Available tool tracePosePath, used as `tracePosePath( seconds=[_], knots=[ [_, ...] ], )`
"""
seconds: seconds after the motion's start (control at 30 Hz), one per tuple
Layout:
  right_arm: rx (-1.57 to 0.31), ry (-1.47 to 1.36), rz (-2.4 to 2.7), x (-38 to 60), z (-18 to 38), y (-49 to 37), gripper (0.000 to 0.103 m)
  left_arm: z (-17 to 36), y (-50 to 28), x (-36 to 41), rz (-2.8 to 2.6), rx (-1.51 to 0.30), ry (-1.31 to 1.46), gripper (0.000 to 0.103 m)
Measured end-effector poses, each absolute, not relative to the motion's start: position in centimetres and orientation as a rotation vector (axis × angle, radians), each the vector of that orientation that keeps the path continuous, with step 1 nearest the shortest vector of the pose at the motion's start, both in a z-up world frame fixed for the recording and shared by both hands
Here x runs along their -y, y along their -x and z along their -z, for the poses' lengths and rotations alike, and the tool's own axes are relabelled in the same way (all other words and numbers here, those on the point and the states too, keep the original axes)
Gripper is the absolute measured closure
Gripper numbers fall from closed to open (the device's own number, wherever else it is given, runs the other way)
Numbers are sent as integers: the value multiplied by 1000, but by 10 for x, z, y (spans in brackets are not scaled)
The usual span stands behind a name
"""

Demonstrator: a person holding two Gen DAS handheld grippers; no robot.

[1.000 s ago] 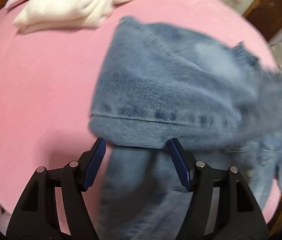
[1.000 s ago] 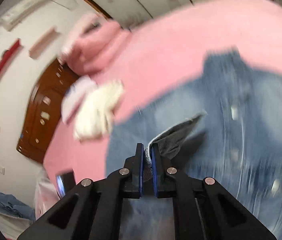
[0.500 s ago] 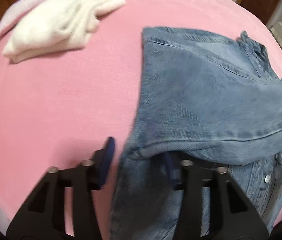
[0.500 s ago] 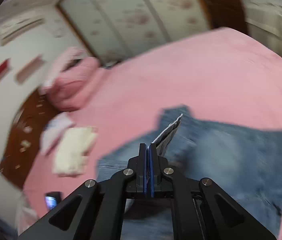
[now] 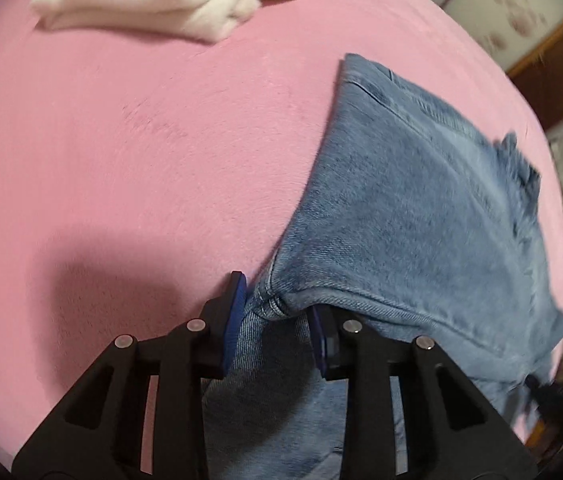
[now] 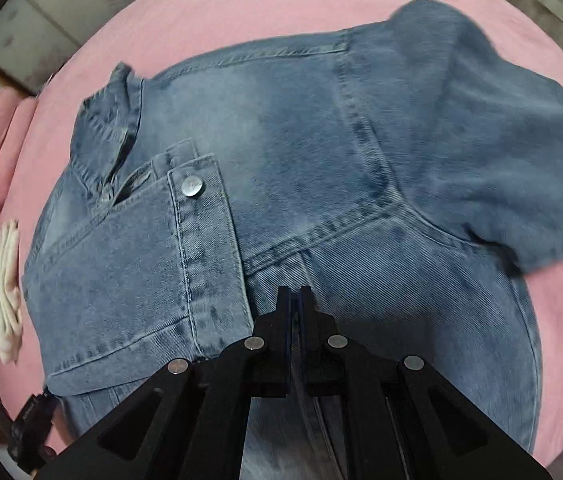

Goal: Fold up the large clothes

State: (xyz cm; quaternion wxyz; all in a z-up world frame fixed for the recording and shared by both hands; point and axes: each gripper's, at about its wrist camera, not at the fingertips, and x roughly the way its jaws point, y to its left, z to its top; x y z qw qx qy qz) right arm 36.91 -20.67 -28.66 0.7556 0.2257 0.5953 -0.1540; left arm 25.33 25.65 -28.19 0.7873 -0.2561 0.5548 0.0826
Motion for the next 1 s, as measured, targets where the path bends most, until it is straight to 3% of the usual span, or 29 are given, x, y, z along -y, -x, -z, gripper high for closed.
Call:
tracePosePath(
  seconds=[0.13, 0.27, 0.37, 0.47, 0.6, 0.7, 0.77, 0.87, 1.0],
  knots=[
    [-1262, -485, 277, 185, 266, -367, 99, 274, -248, -260, -228, -1232, 613, 73],
    [-1305, -577, 25, 144, 273, -366, 99, 227, -231, -226, -343, -1226, 343, 75],
    [-1334, -592, -202, 83, 283, -371, 99, 202, -232, -200, -175, -1147, 304, 76],
    [-1321, -633, -373, 31, 294, -380, 99, 212, -256, -171, 9, -1222, 316, 89],
    [-1317, -688, -453, 0, 309, -388, 99, 258, -291, -153, 36, -1389, 327, 91],
    [-1279, -617, -355, 22, 314, -393, 99, 287, -294, -177, -40, -1452, 386, 94],
    [-1238, -668, -276, 61, 335, -403, 103, 292, -288, -202, -93, -1422, 454, 102],
    [-1142, -705, -81, 133, 331, -385, 103, 300, -279, -229, -38, -1386, 597, 102],
    [-1121, -607, 43, 159, 310, -375, 103, 283, -280, -205, -66, -1342, 401, 102]
  ],
)
